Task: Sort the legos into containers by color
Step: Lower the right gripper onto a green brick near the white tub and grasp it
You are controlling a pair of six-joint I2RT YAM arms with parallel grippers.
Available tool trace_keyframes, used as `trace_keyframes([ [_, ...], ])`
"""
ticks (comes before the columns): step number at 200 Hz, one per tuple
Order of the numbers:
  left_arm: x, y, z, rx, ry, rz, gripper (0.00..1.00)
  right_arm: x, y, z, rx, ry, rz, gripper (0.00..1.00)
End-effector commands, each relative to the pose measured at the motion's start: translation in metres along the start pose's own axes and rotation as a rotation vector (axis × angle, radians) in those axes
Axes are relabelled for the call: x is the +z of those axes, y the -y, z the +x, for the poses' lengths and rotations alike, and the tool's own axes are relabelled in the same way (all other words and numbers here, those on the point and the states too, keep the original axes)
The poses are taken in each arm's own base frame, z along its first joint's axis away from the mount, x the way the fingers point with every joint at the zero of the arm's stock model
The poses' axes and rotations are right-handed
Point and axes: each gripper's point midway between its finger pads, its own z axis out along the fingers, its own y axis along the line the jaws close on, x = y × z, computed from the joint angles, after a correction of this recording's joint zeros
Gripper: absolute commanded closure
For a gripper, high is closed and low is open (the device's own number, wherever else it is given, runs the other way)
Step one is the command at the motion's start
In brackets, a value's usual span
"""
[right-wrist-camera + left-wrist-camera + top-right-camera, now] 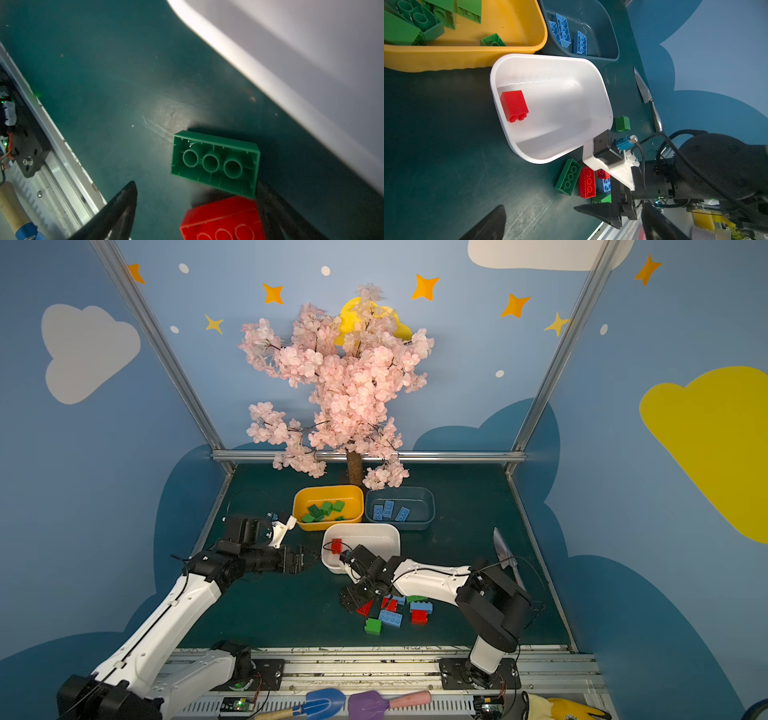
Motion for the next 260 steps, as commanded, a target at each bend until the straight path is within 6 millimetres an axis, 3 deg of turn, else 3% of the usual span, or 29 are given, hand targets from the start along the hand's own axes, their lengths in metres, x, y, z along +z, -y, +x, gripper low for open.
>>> trace_keyframes([
  [1, -0.004, -0.005, 0.009, 0.004, -0.013, -0.023, 0.0, 0.004, -0.024, -0.007, -0.084, 0.008, -0.07, 0.12],
  [46, -0.014, -0.012, 0.011, -0.003, 0.009, -0.051, 0.0, 0.001, -0.051, 0.001, -0.186, -0.021, -0.142, 0.12],
  [99, -0.023, -0.019, 0.007, -0.016, 0.029, -0.072, 0.0, -0.015, -0.021, 0.0, -0.519, -0.036, 0.05, 0.11],
  [120, -0.024, -0.021, 0.005, -0.022, 0.039, -0.079, 0.01, -0.009, -0.015, -0.006, -0.619, -0.055, 0.073, 0.11],
  [165, -0.031, -0.025, -0.002, -0.038, 0.061, -0.098, 0.0, 0.009, -0.023, -0.012, -0.779, -0.073, -0.011, 0.12],
  [221, -0.036, -0.033, -0.007, -0.069, 0.081, -0.118, 0.01, 0.03, -0.02, -0.022, -0.81, -0.084, -0.058, 0.14],
  [242, -0.037, -0.034, -0.008, -0.07, 0.086, -0.119, 0.0, 0.037, -0.017, -0.018, -0.817, -0.115, -0.075, 0.19],
  [260, -0.037, -0.035, -0.008, -0.073, 0.082, -0.124, 0.01, 0.04, -0.018, -0.014, -0.817, -0.142, -0.109, 0.31],
])
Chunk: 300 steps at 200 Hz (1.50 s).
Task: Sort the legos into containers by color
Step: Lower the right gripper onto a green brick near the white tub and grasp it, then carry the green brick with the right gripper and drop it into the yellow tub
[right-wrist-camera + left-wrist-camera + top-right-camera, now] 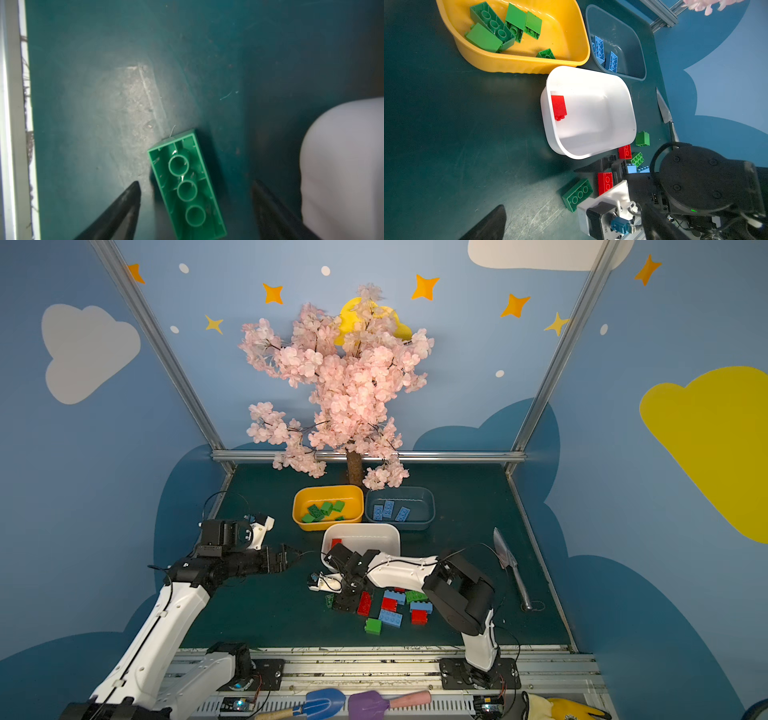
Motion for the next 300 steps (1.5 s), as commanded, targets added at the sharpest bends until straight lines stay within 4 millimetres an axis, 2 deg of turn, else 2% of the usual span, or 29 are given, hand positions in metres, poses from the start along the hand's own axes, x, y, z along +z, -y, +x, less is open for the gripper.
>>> trace_keyframes([
  [1, -0.006, 0.003, -0.005, 0.016, 0.008, -0.001, 0.01, 0.004, -0.005, -0.002, -0.021, -0.004, -0.066, 0.31],
  [13, -0.006, 0.002, -0.005, 0.016, 0.007, -0.008, 0.01, 0.006, -0.007, -0.001, -0.028, -0.012, -0.076, 0.43],
  [42, -0.01, 0.002, -0.007, 0.022, 0.017, -0.02, 0.0, 0.005, -0.012, -0.002, -0.032, -0.013, -0.095, 0.61],
  [73, -0.012, 0.005, -0.01, 0.029, 0.016, -0.013, 0.0, -0.011, -0.017, -0.007, -0.016, 0.007, -0.114, 0.79],
  [98, -0.015, 0.01, -0.012, 0.033, 0.022, 0.003, 0.01, -0.037, -0.017, -0.013, 0.034, 0.062, -0.112, 0.82],
  [124, -0.016, 0.01, -0.015, 0.037, 0.025, -0.001, 0.0, -0.064, -0.017, -0.011, 0.082, 0.106, -0.102, 0.83],
  [139, -0.016, 0.01, -0.016, 0.035, 0.029, -0.003, 0.0, -0.079, -0.01, -0.012, 0.123, 0.144, -0.09, 0.82],
  [156, -0.014, 0.011, -0.017, 0.026, 0.033, 0.011, 0.0, -0.098, 0.013, -0.022, 0.174, 0.215, -0.052, 0.82],
  [175, -0.01, 0.012, -0.016, 0.007, 0.031, 0.032, 0.0, -0.114, 0.048, -0.035, 0.208, 0.249, 0.017, 0.81],
  [200, -0.008, 0.014, -0.015, -0.008, 0.032, 0.055, 0.0, -0.126, 0.095, -0.052, 0.235, 0.266, 0.087, 0.8],
  [219, -0.009, 0.015, -0.014, -0.011, 0.037, 0.063, 0.01, -0.118, 0.132, -0.05, 0.241, 0.207, 0.164, 0.8],
  [260, -0.009, 0.015, -0.011, -0.018, 0.034, 0.062, 0.01, -0.105, 0.211, -0.053, 0.259, 0.191, 0.27, 0.8],
  [300, -0.007, 0.012, -0.006, -0.03, 0.03, 0.06, 0.0, -0.084, 0.267, -0.051, 0.196, 0.154, 0.396, 0.77],
])
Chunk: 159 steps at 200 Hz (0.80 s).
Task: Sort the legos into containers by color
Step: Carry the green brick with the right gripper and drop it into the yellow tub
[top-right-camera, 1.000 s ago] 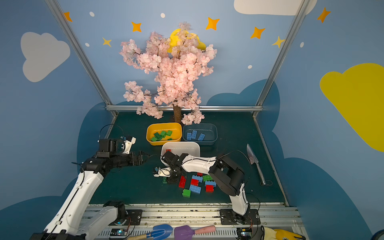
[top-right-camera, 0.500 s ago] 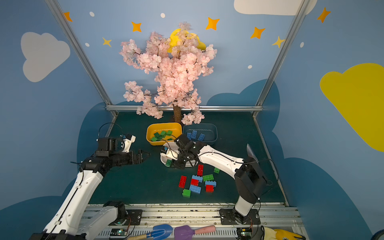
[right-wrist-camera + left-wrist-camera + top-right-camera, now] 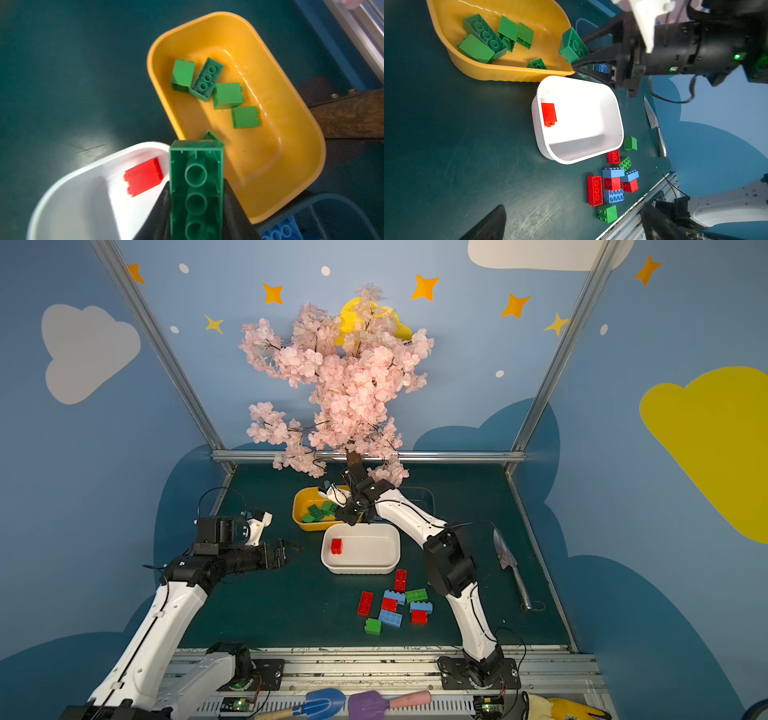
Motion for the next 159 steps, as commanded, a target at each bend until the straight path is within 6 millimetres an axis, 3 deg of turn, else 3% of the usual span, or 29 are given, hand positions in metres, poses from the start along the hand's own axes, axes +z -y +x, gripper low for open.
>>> trace_keyframes([
  [1, 0.001, -0.001, 0.005, -0.009, 0.001, 0.013, 0.01, 0.012, 0.026, 0.003, -0.064, -0.033, 0.09, 0.77],
  [38, 0.004, -0.005, 0.01, -0.02, -0.008, 0.009, 0.0, 0.044, 0.064, 0.012, -0.022, -0.055, 0.142, 0.76],
  [90, 0.004, -0.006, 0.011, -0.022, -0.012, -0.001, 0.0, 0.075, 0.096, 0.021, -0.03, -0.058, 0.239, 0.67],
  [123, 0.006, -0.007, 0.011, -0.025, -0.021, -0.001, 0.0, 0.059, 0.09, 0.006, -0.033, -0.026, 0.226, 0.45],
  [159, 0.01, -0.008, 0.008, -0.034, -0.019, 0.012, 0.01, 0.005, 0.063, -0.012, 0.013, 0.054, 0.142, 0.37],
])
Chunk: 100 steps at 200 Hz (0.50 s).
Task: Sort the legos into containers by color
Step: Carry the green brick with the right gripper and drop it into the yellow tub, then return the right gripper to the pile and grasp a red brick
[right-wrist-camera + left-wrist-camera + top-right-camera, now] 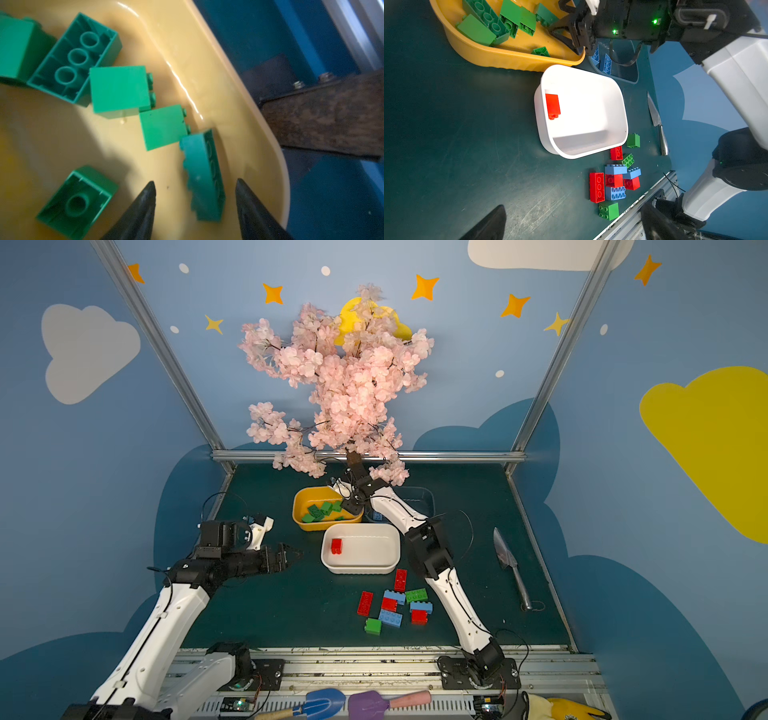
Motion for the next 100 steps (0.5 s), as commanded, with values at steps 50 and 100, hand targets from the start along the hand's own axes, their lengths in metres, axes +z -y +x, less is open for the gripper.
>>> trace_keyframes([
  [50, 0.011, 0.001, -0.012, -0.01, 0.015, 0.046, 0.0, -0.15, -0.081, -0.014, 0.043, 0.166, -0.264, 0.32],
  [100, 0.017, 0.0, -0.017, -0.016, 0.013, 0.057, 0.0, -0.196, -0.148, 0.029, 0.287, 0.078, -0.307, 0.28],
])
